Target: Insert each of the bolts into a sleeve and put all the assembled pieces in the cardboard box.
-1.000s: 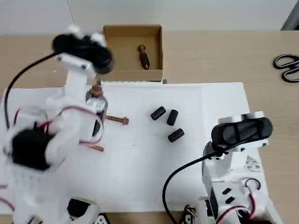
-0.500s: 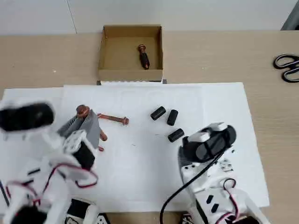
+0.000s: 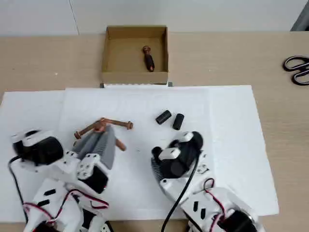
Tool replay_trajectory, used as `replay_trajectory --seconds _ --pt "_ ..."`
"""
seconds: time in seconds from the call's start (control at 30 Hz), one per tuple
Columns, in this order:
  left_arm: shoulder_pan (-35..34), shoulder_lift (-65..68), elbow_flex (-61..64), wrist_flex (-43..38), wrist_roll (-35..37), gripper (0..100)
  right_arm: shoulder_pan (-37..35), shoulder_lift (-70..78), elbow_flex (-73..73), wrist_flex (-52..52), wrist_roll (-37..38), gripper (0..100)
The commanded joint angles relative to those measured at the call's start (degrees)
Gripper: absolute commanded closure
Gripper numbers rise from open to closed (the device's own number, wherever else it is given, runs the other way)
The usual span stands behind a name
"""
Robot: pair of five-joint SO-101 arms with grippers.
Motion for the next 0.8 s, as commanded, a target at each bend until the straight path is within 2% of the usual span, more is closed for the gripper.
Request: replay_trajectory --seconds 0.0,0.23,0.53,0.77 --pt "3.3 -0.4 1.8 -4.7 0.4 99 -2.2 -0.1 2.1 -4.1 -0.3 99.6" --pt "4.7 -0.4 5.5 -9.6 0.4 99 -5.3 -0.2 3.3 -4.3 -0.3 99.6" --pt "9.6 -0.4 5.8 -9.1 0.4 99 -5.2 -0.2 3.4 -4.3 -0.3 99.6" --pt "10.5 -0.3 5.7 -7.3 0.4 99 -5.0 -0.2 3.4 -4.6 -0.2 99.6"
